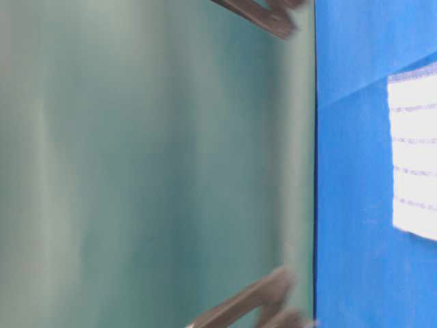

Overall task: Fold the blue towel.
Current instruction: 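Open both grippers and pull them away from the folded towel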

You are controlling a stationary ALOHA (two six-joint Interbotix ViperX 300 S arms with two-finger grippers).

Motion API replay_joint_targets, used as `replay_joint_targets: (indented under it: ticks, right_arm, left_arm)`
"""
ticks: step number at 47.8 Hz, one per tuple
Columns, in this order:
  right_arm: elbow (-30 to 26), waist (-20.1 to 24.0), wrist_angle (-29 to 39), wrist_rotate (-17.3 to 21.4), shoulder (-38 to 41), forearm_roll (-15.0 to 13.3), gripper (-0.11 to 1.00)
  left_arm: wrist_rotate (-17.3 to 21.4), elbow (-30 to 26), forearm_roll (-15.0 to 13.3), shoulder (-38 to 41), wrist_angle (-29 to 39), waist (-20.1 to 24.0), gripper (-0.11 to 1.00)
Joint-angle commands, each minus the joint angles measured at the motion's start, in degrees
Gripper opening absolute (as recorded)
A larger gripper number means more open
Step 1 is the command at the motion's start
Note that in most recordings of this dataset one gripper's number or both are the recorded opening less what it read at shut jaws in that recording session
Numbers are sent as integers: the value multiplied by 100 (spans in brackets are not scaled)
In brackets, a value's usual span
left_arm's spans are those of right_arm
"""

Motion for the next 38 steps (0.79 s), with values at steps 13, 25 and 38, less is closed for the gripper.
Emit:
replay_joint_targets:
  ticks: [13, 25, 38]
  right_arm:
    - [396, -281, 501, -976, -1846, -141, 86]
    - [905, -554, 791, -1292, -2839, -369, 86]
    - [1652, -747, 606, -1266, -3437, -343, 86]
  left_arm:
    - [334, 712, 18, -1336, -9, 316, 89]
    - [369, 1397, 26, -2426, -35, 563, 88]
    - [519, 2188, 26, -3445, -53, 703, 88]
